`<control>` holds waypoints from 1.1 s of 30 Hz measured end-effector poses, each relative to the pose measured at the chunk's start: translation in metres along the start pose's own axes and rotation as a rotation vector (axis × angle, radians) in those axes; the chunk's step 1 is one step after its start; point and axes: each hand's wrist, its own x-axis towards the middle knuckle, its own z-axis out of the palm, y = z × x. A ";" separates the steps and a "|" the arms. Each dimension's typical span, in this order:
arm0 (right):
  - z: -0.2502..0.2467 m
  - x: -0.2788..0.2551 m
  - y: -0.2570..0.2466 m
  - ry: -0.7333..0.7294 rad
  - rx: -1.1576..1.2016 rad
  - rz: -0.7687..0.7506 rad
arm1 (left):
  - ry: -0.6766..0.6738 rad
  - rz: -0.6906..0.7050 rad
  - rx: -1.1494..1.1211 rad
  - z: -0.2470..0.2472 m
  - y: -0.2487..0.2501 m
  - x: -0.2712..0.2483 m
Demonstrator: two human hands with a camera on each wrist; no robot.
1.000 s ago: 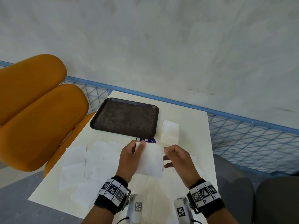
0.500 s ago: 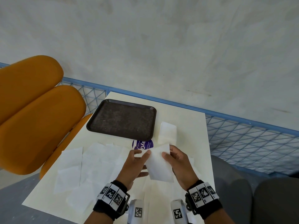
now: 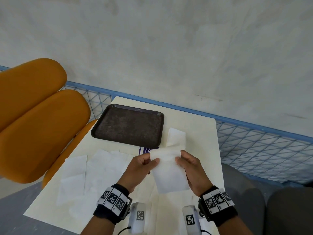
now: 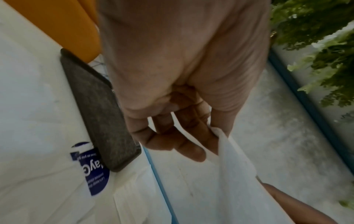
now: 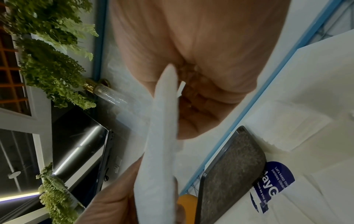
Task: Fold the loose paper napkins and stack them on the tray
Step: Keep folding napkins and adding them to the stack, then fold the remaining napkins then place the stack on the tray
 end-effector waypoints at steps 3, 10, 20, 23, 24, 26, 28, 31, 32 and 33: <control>-0.001 0.001 -0.001 -0.015 0.003 0.032 | -0.006 0.044 -0.020 -0.004 0.006 -0.001; -0.005 0.002 -0.010 -0.059 0.002 0.020 | 0.006 0.011 -0.084 -0.007 0.013 -0.005; -0.008 0.005 -0.003 -0.061 -0.198 -0.052 | 0.019 -0.212 -0.180 0.015 0.005 -0.001; -0.014 0.005 -0.002 -0.080 -0.197 -0.045 | 0.105 -0.134 -0.057 0.017 -0.002 0.005; -0.016 0.005 -0.002 -0.091 -0.150 -0.030 | 0.126 -0.099 0.008 0.016 -0.004 0.007; -0.020 0.007 -0.003 -0.096 -0.074 0.015 | 0.141 -0.025 0.186 0.015 -0.006 0.010; -0.020 0.011 -0.005 -0.084 -0.194 0.001 | 0.136 0.036 0.350 0.015 -0.006 0.011; -0.012 0.019 -0.003 -0.104 -0.545 -0.109 | 0.139 0.097 0.470 0.020 -0.002 0.013; -0.011 0.022 -0.002 -0.106 -0.593 -0.137 | 0.150 0.109 0.483 0.020 -0.002 0.014; -0.011 0.023 -0.001 -0.100 -0.597 -0.150 | 0.164 0.114 0.486 0.018 -0.001 0.014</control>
